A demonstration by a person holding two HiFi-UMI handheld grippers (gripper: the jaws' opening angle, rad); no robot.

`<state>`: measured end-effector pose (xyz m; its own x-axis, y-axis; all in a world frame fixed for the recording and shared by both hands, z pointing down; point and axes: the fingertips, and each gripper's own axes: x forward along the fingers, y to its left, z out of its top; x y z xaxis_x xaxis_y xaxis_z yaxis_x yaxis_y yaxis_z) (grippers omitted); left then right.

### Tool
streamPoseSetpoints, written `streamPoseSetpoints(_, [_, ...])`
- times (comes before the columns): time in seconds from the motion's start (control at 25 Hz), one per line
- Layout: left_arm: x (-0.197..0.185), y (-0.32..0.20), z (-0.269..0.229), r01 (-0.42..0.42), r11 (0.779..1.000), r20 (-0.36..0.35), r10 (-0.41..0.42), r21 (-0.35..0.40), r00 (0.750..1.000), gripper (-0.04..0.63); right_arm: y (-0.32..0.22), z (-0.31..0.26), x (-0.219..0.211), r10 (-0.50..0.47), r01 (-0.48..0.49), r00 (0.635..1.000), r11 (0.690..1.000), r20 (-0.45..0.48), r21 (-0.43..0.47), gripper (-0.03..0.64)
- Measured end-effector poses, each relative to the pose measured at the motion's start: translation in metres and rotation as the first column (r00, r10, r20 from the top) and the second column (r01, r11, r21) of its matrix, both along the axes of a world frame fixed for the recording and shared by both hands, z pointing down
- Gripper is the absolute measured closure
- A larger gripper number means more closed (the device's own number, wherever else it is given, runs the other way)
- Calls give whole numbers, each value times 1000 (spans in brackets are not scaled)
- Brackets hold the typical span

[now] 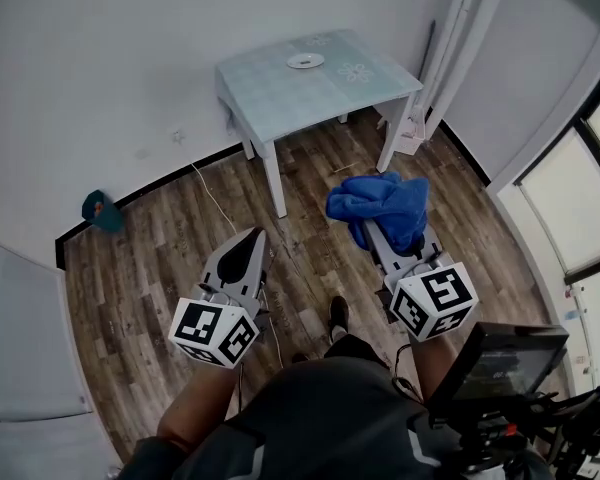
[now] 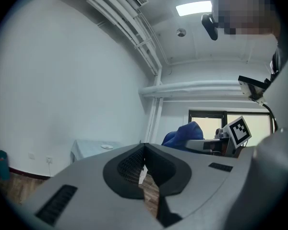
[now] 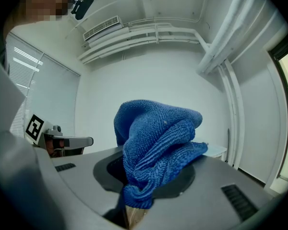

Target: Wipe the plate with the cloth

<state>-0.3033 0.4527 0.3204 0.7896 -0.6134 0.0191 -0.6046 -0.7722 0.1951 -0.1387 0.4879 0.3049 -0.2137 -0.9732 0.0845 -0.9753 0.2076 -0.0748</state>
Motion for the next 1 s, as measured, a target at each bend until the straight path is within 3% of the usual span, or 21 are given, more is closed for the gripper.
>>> streamPoseSetpoints(0.28, [22, -48, -7, 33, 999, 28, -33, 17, 999, 586, -51, -6, 21, -27, 27, 999, 999, 20, 26, 515])
streamPoseSetpoints(1.0, [128, -158, -14, 104, 994, 76, -106, 24, 992, 586, -175, -8, 109, -162, 162, 986, 987, 29, 16, 515])
